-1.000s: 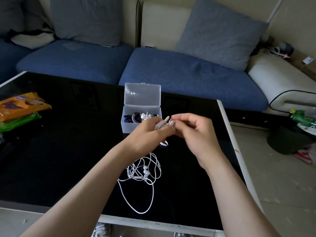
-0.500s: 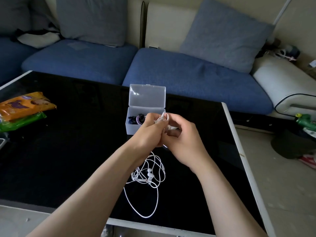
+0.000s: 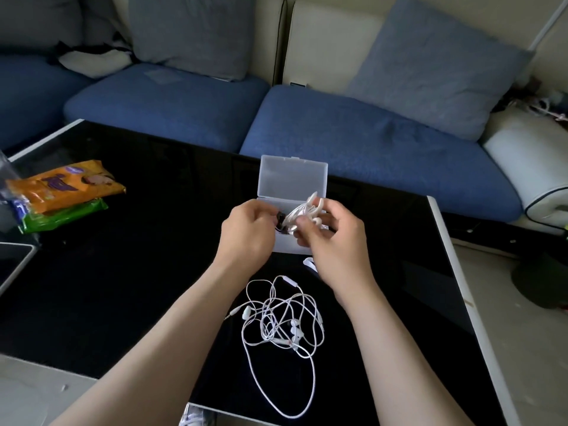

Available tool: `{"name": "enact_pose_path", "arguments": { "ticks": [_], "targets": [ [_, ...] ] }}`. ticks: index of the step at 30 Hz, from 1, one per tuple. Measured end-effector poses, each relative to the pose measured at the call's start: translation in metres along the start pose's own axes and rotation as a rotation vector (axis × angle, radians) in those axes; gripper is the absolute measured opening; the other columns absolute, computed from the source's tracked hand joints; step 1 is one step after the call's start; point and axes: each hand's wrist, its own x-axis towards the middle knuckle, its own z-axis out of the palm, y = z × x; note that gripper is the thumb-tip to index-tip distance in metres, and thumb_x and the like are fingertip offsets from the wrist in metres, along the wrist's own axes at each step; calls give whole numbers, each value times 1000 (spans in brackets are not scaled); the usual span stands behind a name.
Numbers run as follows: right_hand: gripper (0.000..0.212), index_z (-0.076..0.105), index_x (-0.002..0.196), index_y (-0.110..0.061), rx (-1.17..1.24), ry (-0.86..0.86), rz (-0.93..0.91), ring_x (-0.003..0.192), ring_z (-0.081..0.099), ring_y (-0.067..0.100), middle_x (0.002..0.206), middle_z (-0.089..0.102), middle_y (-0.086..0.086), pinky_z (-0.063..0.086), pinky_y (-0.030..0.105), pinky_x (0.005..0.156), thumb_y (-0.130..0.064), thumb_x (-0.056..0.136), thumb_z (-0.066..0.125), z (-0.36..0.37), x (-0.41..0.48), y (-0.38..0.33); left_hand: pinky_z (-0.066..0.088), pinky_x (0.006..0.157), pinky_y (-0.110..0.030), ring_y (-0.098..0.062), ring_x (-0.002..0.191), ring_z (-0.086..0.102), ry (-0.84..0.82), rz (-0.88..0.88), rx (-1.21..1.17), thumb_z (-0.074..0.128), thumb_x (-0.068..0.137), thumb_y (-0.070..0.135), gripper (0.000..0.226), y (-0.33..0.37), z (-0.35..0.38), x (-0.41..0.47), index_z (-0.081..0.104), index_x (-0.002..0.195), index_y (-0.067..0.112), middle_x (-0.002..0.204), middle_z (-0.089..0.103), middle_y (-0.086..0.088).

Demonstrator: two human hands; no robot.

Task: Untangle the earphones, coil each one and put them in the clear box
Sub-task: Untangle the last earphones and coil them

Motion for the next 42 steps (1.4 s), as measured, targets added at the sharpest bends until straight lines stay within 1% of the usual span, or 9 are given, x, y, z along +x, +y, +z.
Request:
{"name": "enact_pose_path", "arguments": {
  "ticks": [4,9,17,19,24,29,35,39,42],
  "targets": [
    [9,72,100,-27,-155,10,17,78,77,22,85,77,0,64,49,81,-21,93,74,19,16,5,49,96,-42,-35,118,57,-55,23,552,50,94,10,37,-25,-12,8,63,129,16,130,59,-11],
    [6,71,99,-19,-463,3,128,80,64,15,84,68,-8,44,19,57,-21,95,67,43,50,6,43,100,-48,-43,127,44,-306,27,923,54,99,18,42,-38,-16,2,48,140,13,137,44,-14],
    [33,45,76,-16,-830,-170,111,79,52,34,86,55,10,23,32,49,-26,98,67,85,73,25,45,98,-42,-34,124,52,-493,-19,1064,55,95,6,41,-48,-14,3,57,134,21,136,49,-8],
    [36,50,73,-14,-961,-194,65,90,61,40,88,61,14,34,34,60,-31,104,58,88,73,28,51,97,-42,-33,120,58,-544,-40,1082,55,95,4,44,-49,-13,5,57,136,21,138,50,-8],
    [37,67,127,-9,-1078,-247,27,129,45,42,135,53,20,41,47,108,-28,110,40,70,55,18,55,93,-40,-32,116,63,-561,-18,1096,53,96,1,47,-48,-14,4,58,138,21,137,54,-6],
    [38,74,123,-23,-846,-141,121,121,60,39,129,67,12,49,45,106,-8,97,51,35,12,2,56,89,-39,-30,107,65,-513,62,1031,55,95,4,32,-43,-5,-4,63,122,19,120,59,-5],
    [14,60,102,-21,-852,-260,536,85,60,29,99,56,6,43,24,69,-10,95,56,-14,-41,2,55,74,-40,-24,82,61,-553,55,1013,61,89,13,12,-46,9,-18,53,86,21,94,55,0],
    [36,63,135,-14,-830,-325,576,109,67,29,132,64,12,52,30,83,-11,100,56,-23,-54,26,58,86,-42,-27,99,64,-614,29,1036,58,91,8,28,-45,17,-24,61,114,23,118,58,-3],
    [24,74,113,-15,-846,-362,476,99,72,30,112,72,10,61,38,81,-12,94,58,-20,-55,33,59,94,-46,-29,104,65,-629,38,1017,50,90,4,41,-42,22,-24,66,123,23,124,59,-4]
  ]
}}
